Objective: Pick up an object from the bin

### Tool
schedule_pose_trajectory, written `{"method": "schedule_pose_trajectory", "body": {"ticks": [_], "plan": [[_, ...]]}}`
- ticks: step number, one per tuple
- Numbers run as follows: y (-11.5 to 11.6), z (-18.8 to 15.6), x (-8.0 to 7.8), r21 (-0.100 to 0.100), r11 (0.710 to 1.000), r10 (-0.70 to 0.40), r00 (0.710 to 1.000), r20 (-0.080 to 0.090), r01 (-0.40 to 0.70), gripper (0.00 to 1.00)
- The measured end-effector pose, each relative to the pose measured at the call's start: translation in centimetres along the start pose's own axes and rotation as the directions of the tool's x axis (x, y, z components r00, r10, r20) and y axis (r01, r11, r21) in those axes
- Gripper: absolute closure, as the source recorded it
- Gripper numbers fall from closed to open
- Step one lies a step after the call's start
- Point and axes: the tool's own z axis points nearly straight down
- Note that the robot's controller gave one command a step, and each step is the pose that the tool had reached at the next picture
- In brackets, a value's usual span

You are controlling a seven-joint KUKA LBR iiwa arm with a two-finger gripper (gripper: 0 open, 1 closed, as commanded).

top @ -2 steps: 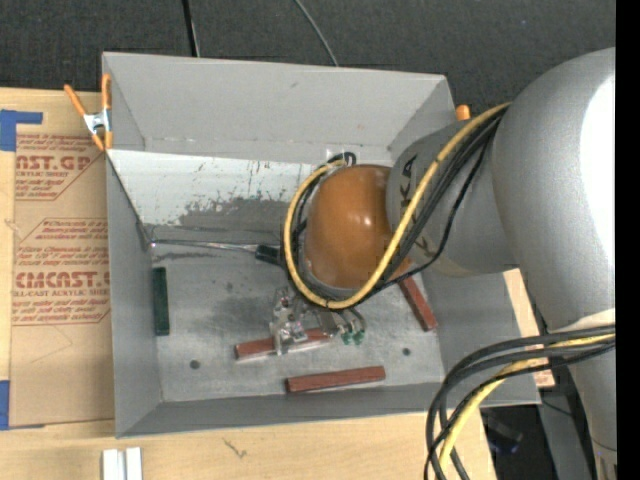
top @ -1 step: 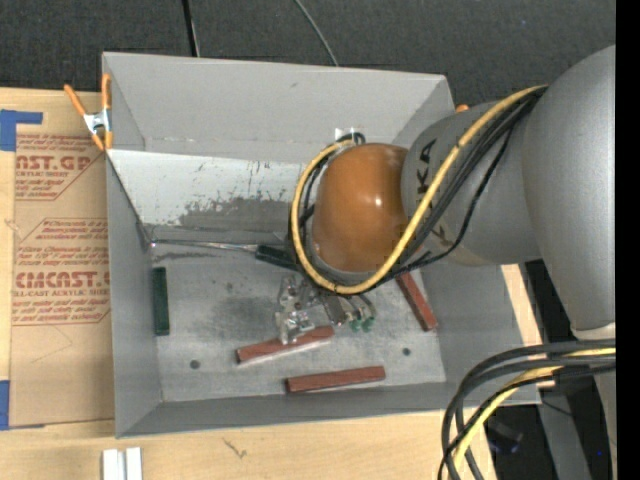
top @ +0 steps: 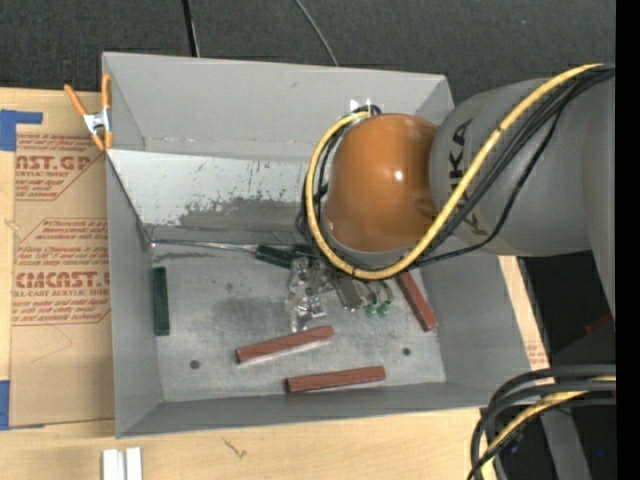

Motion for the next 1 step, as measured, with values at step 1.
{"method": "schedule_pose_trajectory", "body": {"ticks": [1], "plan": [[0.52, -0.98, 2.19, -0.001, 0.998, 0.056, 0.998, 0.002, -0.056, 0.00]]}}
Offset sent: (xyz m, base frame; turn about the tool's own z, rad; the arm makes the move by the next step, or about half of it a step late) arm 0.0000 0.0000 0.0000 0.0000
